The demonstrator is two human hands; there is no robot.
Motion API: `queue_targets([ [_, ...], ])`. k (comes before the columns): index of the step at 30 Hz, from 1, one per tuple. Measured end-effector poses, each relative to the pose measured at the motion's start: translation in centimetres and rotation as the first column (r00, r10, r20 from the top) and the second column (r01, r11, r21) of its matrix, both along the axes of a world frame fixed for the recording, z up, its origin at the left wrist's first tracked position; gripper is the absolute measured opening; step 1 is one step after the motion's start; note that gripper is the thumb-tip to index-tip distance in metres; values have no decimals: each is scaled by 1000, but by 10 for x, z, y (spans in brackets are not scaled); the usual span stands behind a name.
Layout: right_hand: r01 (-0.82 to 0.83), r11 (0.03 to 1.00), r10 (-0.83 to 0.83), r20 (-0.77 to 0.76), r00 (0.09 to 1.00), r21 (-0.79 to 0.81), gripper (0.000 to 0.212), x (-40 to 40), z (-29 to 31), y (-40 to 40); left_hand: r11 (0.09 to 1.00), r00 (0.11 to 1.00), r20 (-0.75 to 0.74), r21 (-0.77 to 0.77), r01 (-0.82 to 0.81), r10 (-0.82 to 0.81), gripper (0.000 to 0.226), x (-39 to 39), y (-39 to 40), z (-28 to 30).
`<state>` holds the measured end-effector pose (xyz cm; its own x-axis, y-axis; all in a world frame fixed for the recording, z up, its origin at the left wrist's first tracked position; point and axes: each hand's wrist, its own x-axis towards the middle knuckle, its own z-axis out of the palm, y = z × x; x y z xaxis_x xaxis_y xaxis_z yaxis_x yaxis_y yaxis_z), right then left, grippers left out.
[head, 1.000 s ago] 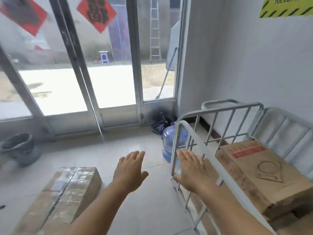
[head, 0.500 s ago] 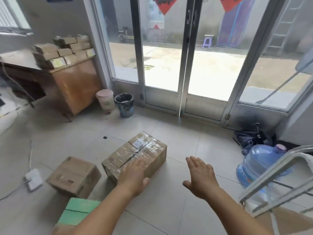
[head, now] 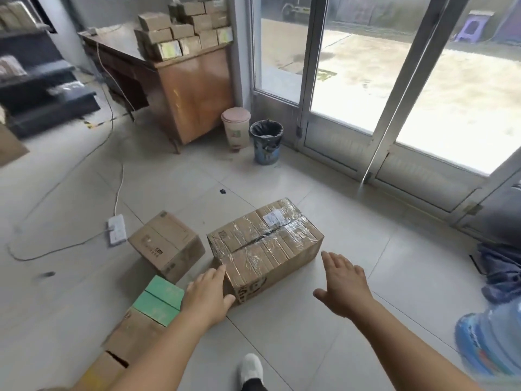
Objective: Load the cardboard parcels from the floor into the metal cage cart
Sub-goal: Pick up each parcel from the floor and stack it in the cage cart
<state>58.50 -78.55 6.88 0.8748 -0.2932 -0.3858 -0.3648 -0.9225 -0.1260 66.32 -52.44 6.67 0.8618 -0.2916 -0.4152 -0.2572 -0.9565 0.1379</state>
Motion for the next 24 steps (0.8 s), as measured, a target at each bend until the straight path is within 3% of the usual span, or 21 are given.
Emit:
queue_targets([
  [14, -75, 994, 66, -124, 990, -74, 81, 212, -67, -78, 968, 954, -164, 16, -252, 251, 74, 178, -30, -86],
  [24, -102, 994, 95, -174, 980, -33, 88, 331, -177, -138, 903, 878, -211, 109, -416, 430, 81, 266, -48, -181],
])
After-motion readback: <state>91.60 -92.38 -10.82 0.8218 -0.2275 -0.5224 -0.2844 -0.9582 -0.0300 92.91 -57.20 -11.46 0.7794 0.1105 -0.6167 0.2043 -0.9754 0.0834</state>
